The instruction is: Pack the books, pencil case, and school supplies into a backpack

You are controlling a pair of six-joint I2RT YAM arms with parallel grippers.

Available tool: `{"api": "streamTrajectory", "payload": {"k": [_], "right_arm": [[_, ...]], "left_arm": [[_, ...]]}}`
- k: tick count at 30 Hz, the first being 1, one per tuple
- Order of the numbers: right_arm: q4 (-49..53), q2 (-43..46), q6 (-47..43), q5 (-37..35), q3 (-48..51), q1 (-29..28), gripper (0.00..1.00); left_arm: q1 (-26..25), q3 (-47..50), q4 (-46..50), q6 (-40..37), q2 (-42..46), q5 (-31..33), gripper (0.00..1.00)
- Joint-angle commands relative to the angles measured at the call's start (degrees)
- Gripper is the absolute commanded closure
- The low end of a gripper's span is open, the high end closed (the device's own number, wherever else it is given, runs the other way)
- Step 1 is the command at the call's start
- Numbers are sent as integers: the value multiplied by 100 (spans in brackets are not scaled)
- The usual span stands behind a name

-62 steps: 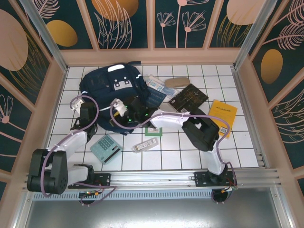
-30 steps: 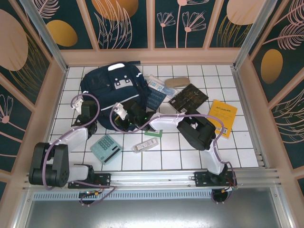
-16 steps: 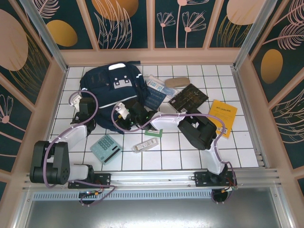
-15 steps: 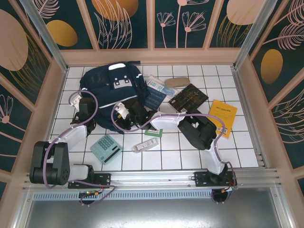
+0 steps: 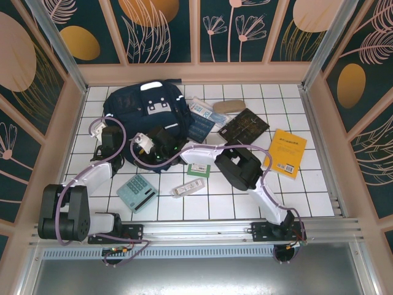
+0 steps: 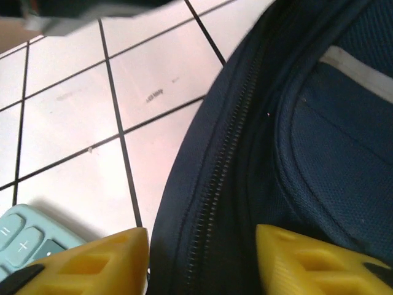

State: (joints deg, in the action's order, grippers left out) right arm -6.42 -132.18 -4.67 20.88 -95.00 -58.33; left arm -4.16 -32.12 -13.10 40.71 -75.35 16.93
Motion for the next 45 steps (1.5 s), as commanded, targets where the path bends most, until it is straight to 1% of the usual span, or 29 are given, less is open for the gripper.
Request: {"api": "streamTrajectory", "payload": {"k": [1, 2, 3, 7, 13, 17, 20, 22, 25, 26, 27, 28, 29, 31, 33, 35, 37, 39, 40, 42, 43, 44, 45], "right_arm": [[409, -65, -106, -90, -95, -91, 77], [400, -2, -104, -153, -40, -91, 95], [350, 92, -92, -229, 67, -83, 100], [-75, 720, -85, -545, 811, -63, 100], [-467, 1581, -32, -696, 1730, 124, 100], [-545, 1867, 6, -673, 2080, 242, 100], [-554, 1899, 10, -698, 2148, 260, 100], [-539, 1878, 10, -692, 2137, 259, 100], [-478, 1831, 36, -638, 2028, 259, 100], [-448, 1827, 62, -651, 1973, 257, 82], [-440, 1833, 92, -663, 1949, 260, 70], [-459, 1867, 119, -682, 1950, 260, 61], [-481, 1937, 152, -726, 1964, 254, 56], [-534, 2118, 237, -822, 2021, 282, 52], [-594, 2339, 351, -951, 2120, 320, 50], [-656, 2606, 506, -1226, 2287, 388, 49], [-715, 2855, 713, -1487, 2482, 504, 47], [-785, 3152, 922, -1576, 2746, 666, 47], [-845, 3319, 1049, -1672, 2925, 759, 46], [-949, 3675, 1241, -1802, 3242, 954, 43], [-1011, 3865, 1377, -1858, 3452, 1069, 42], [-1051, 4042, 1511, -1907, 3653, 1192, 37], [-1071, 4190, 1620, -1938, 3787, 1307, 36]], "left_arm": [[12, -32, -442, -54, 186, -25, 100], [12, -31, -439, -50, 175, -4, 100], [12, -36, -439, -62, 162, 33, 100], [12, -50, -411, -132, 102, 407, 100], [34, -167, -446, -115, -254, 1134, 100], [119, -321, -571, -76, -582, 1194, 100], [138, -515, -567, -114, -862, 1233, 100], [180, -632, -477, -99, -963, 1155, 100], [186, -684, -373, -98, -882, 982, 99], [179, -703, -262, -106, -796, 849, 88], [179, -716, -167, -99, -709, 756, 77], [179, -701, -83, -98, -581, 651, 63], [180, -652, -29, -107, -416, 567, 53], [179, -552, 21, -106, -83, 413, 44], [170, -427, 60, -98, 229, 247, 41], [162, -337, -2, -133, 493, -130, 41], [114, -306, -44, -193, 636, -508, 43], [-24, -321, -66, -289, 671, -821, 45], [-142, -345, -69, -364, 671, -927, 46], [-460, -412, -41, -559, 628, -1027, 50], [-634, -450, -23, -638, 590, -1085, 50], [-781, -485, -33, -721, 537, -1205, 51], [-892, -500, -42, -791, 486, -1289, 53]]}}
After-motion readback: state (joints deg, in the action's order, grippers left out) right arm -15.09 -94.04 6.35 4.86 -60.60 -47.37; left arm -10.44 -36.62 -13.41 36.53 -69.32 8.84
